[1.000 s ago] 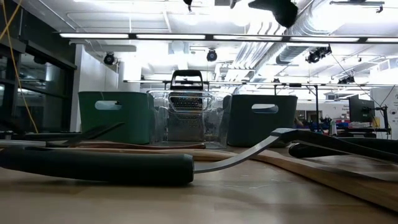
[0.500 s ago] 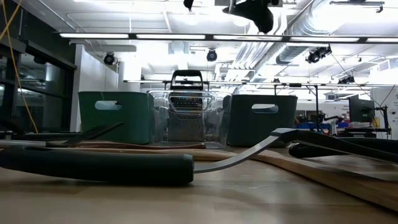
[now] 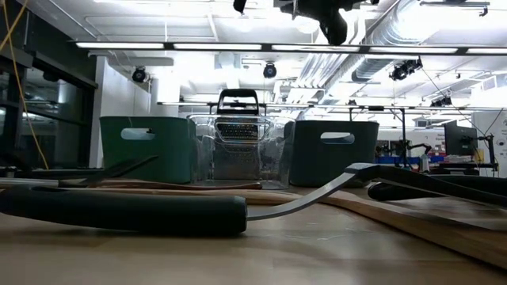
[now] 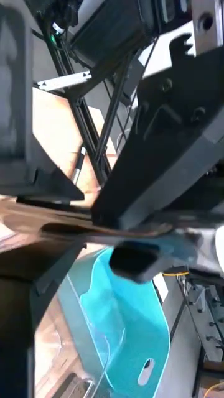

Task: Pick & Place Kitchen Items
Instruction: Put the table knife into the blue bin

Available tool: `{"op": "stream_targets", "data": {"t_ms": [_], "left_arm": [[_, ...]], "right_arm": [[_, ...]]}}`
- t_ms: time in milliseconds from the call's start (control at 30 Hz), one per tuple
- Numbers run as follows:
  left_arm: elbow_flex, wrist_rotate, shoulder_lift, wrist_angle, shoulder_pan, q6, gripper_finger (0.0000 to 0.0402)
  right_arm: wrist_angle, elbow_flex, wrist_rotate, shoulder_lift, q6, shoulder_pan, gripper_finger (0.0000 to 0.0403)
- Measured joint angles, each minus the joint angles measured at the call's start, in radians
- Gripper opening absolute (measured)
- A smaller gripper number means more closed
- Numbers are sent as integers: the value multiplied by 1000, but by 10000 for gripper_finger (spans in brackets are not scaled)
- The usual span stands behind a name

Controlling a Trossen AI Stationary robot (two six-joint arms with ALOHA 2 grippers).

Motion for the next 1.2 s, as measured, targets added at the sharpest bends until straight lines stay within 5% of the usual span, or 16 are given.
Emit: {"op": "stream_targets", "data": {"t_ms": [267, 1033, 1200], "left_arm": [[0, 15, 0, 0, -1, -4, 2], [1, -14, -2, 2, 0, 6, 1], [1, -77, -34, -57, 0, 26, 30]], "right_arm": [[-1, 0, -50, 0, -2, -1, 8], [-91, 0, -49, -2, 63, -40, 5], [-155, 0, -80, -24, 89, -92, 5]]}}
